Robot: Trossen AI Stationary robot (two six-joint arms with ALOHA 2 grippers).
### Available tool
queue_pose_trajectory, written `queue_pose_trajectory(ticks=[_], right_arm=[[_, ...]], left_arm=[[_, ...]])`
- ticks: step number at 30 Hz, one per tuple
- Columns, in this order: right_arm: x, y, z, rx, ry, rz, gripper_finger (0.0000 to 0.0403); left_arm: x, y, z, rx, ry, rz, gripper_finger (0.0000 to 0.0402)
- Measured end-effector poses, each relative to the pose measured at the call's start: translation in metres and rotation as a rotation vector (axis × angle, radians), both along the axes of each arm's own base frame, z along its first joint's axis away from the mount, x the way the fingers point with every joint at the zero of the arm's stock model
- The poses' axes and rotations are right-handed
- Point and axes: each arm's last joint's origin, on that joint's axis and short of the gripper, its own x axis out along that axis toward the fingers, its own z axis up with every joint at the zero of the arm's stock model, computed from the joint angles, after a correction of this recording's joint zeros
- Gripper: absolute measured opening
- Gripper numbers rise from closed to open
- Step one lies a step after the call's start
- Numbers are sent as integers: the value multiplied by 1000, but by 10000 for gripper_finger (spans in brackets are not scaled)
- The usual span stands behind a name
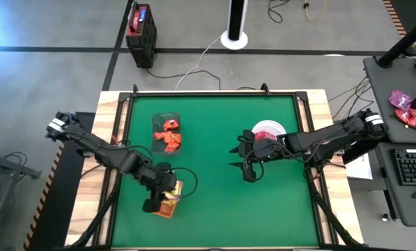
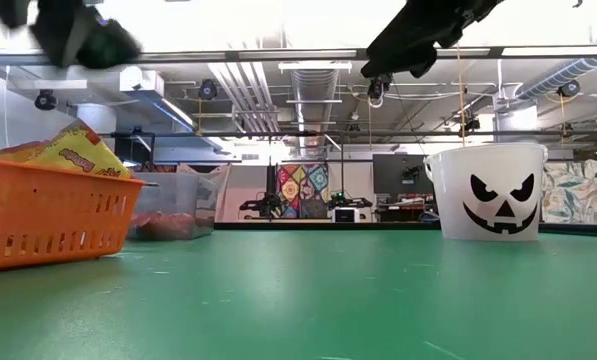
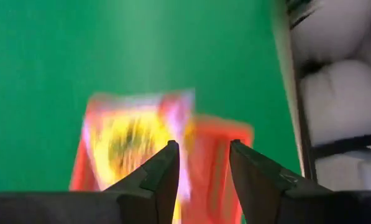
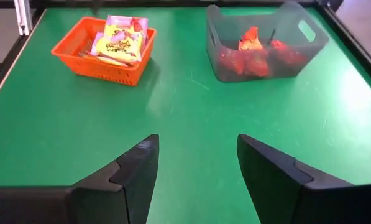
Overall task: Sort candy by brand, put in halloween buckets
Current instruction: Return to Home Position
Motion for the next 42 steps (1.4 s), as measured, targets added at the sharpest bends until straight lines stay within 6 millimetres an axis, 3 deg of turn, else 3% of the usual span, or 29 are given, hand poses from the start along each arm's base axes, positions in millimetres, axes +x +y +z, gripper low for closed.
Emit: queue_pose_trajectory(ticks=[5,9,15,19,24,28,33,39,42], right_arm=[[3,2,-11,-55,-201,97,210],[-8,0,-13,-127,-385,129,210],[-41,-9,0,-189,-515,99,210],[-62,-16,11,-254,-587,75,210],[-74,-34,23,-301,-636,51,210],[-93,-40,26,-262,-668,106,210],[-122,-42,14,-257,-720,116,210],[-158,-42,-13,-244,-835,132,210],[-168,-41,-37,-218,-931,181,210]], left_arm=[[-16,-11,36,142,-486,-212,126],[-51,7,52,223,-770,-195,117],[-99,51,34,229,-1036,-61,96],[-112,74,23,349,-1224,117,80],[-120,95,11,478,-1254,150,56],[-140,104,10,408,-1271,108,30],[-172,112,7,351,-1373,150,3],[-158,113,-14,415,-1274,263,5],[-150,111,-34,410,-1250,292,2]])
